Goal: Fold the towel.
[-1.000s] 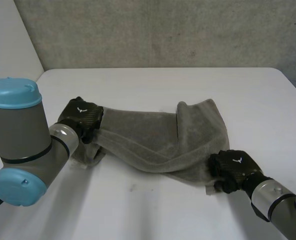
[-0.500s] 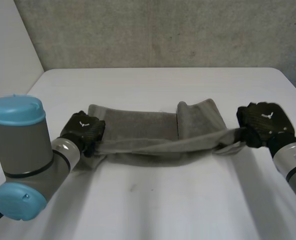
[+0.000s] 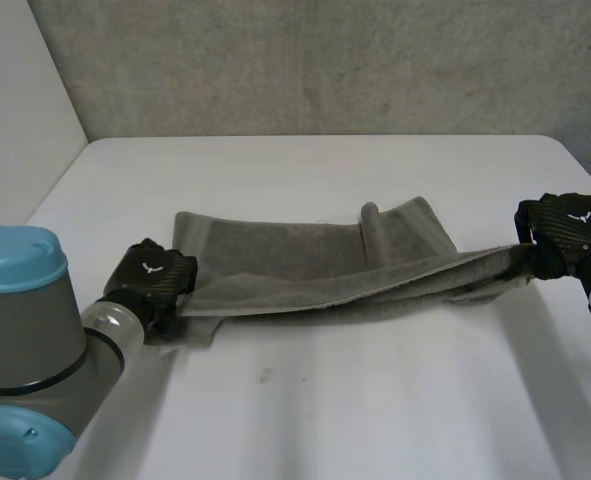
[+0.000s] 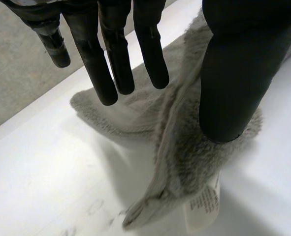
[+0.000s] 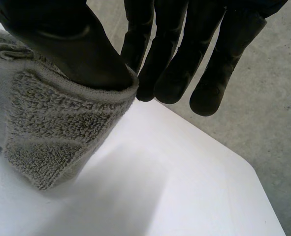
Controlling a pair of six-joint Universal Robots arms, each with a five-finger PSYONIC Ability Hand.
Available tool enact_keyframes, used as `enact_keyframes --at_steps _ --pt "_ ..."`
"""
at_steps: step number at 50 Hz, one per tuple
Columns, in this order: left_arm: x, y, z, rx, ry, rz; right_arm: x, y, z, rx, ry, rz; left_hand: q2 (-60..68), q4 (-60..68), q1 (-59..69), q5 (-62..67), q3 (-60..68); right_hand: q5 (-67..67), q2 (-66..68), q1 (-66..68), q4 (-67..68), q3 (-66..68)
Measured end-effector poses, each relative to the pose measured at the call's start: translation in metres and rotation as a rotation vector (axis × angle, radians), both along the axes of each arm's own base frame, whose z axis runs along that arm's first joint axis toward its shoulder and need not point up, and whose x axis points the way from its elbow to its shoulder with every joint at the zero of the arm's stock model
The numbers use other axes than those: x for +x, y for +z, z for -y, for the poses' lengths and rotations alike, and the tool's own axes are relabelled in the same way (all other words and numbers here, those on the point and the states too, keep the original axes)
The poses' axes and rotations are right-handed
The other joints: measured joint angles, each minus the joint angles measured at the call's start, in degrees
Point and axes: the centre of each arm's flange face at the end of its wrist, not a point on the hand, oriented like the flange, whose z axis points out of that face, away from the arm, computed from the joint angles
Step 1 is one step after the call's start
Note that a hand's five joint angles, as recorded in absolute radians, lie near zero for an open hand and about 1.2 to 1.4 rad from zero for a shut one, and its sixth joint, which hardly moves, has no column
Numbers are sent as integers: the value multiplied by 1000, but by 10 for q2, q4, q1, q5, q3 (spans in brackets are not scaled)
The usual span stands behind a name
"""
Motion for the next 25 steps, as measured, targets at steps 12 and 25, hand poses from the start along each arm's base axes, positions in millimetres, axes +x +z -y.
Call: enact_keyframes --at_steps 12,25 --pt "13 -1 10 -4 51 -2 -3 2 0 5 -10 -3 290 0 277 280 289 0 0 0 0 0" --pt "15 65 3 -191 44 -61 0 60 -20 -65 31 -152 310 0 291 297 308 0 0 1 0 0"
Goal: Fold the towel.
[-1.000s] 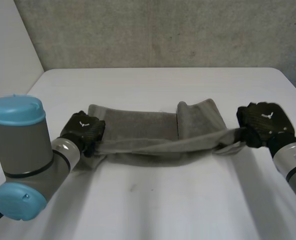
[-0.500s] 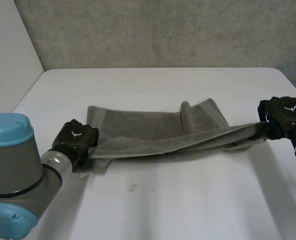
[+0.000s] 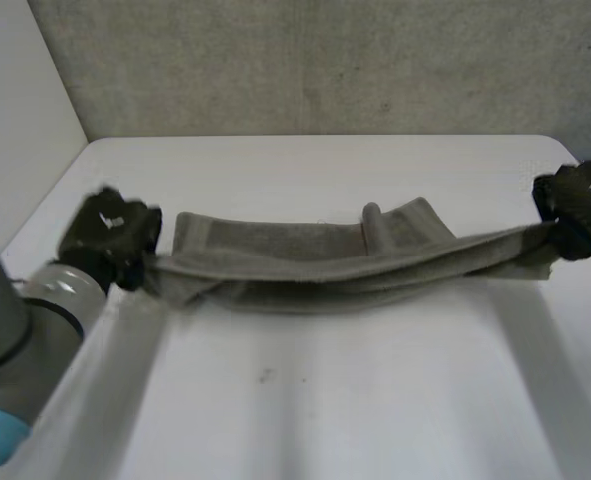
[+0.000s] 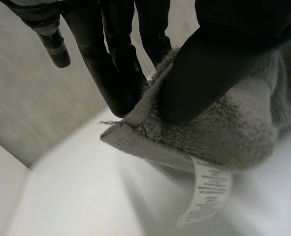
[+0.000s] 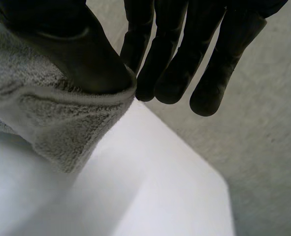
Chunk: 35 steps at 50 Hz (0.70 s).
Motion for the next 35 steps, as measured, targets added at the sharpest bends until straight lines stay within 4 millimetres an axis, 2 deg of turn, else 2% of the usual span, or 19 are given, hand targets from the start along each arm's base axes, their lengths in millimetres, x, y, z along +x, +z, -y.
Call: enact_keyframes --at_steps 5,9,14,19,23,26,31,35 --pt "5 50 -13 -149 -3 -3 -1 38 -9 -41 11 -98 0 0 2 2 0 0 0 0 0 0" --pt "11 79 -24 -241 2 37 0 67 -16 -57 24 -185 0 0 2 2 0 0 0 0 0 0" --pt "16 92 -31 -276 6 112 0 94 -24 -69 40 -265 0 0 2 2 0 0 0 0 0 0" --pt "17 94 -30 -273 5 160 1 111 -28 -72 56 -325 0 0 2 2 0 0 6 0 0 0" --pt "17 89 -23 -253 10 174 2 103 -19 -33 75 -370 0 0 4 3 1 0 8 0 0 0" --pt "16 80 -12 -221 12 185 3 89 -8 14 100 -407 0 0 5 5 1 0 12 0 0 0" --pt "6 59 18 -152 -1 202 16 58 13 88 176 -467 0 0 8 5 1 3 12 0 0 0" --pt "-6 48 49 -134 -10 204 36 36 35 115 229 -495 1 0 10 5 1 6 12 0 0 0"
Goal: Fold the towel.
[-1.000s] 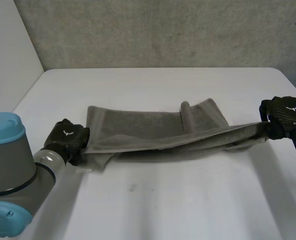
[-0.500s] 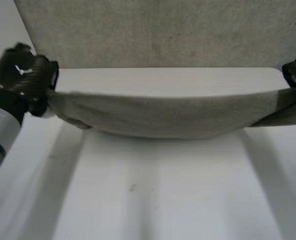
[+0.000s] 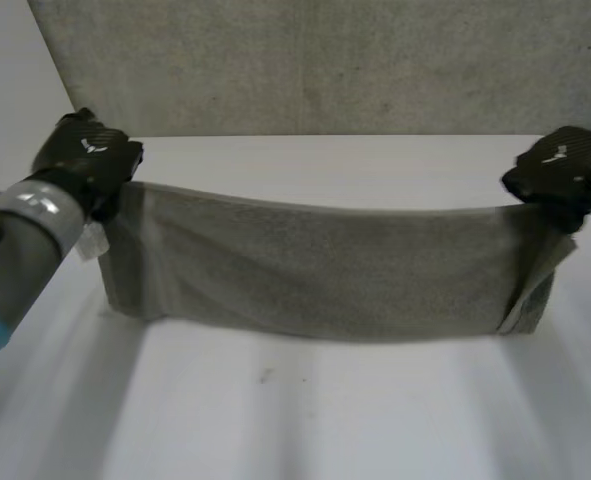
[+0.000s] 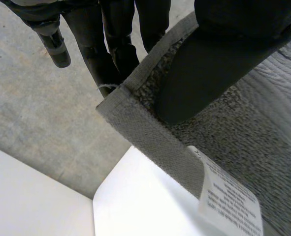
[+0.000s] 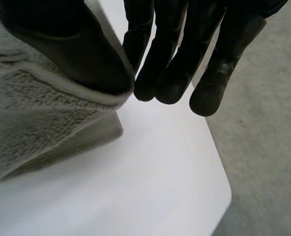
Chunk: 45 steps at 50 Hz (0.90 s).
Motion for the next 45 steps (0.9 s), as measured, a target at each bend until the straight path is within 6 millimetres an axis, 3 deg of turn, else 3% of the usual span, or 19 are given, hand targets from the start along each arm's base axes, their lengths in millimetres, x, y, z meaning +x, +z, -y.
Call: enact_keyframes --at_steps 5,7,10,12,14,17,19,25,30,37,45 --pt "-14 11 41 -67 3 -33 24 -1 37 -83 -8 24 0 0 0 0 0 0 0 0 0 0" --pt "-18 25 53 -116 6 -68 31 12 51 -162 -26 70 0 0 0 0 0 0 0 0 0 0" --pt "-23 74 73 -254 11 -208 42 59 73 -378 -63 254 0 0 0 0 0 0 0 0 0 0" --pt "-22 87 75 -286 11 -250 44 75 75 -435 -65 317 0 0 0 0 0 0 0 0 0 0" --pt "-20 111 76 -339 11 -340 45 104 73 -519 -53 439 0 0 0 0 0 0 0 0 0 0" --pt "-17 125 74 -354 13 -407 46 122 66 -545 -19 523 0 0 0 0 0 0 0 0 0 0" --pt "-14 121 71 -322 21 -422 48 120 60 -508 18 534 0 0 1 0 0 1 0 0 0 0" --pt "-1 81 59 -153 65 -386 56 80 36 -270 133 455 0 0 1 0 0 2 0 0 0 0" --pt "16 32 45 -17 95 -337 56 23 12 -11 186 290 0 0 1 0 0 2 0 0 0 0" --pt "37 -15 28 79 106 -309 49 -43 -10 216 226 121 0 0 1 0 0 2 0 0 0 0" --pt "45 -46 17 130 102 -299 43 -102 -19 300 191 136 0 0 1 0 0 2 0 0 0 0"
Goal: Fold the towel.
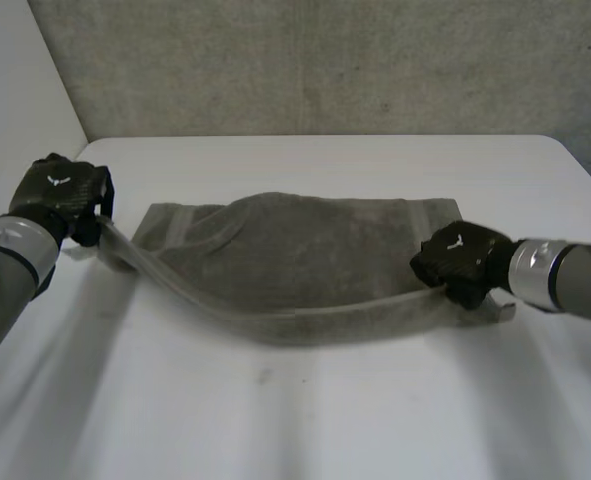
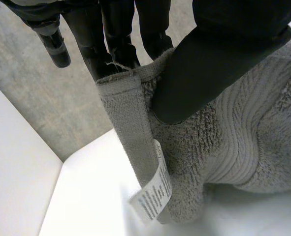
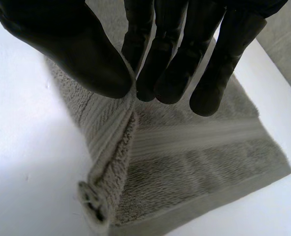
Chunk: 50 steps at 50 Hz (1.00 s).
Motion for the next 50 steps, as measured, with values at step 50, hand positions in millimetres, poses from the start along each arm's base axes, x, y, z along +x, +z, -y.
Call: enact_keyframes --at_steps 50 --pt "4 -12 -3 23 10 3 -77 -46 -24 115 -395 89 0 0 0 1 0 -26 -17 -15 -22 -23"
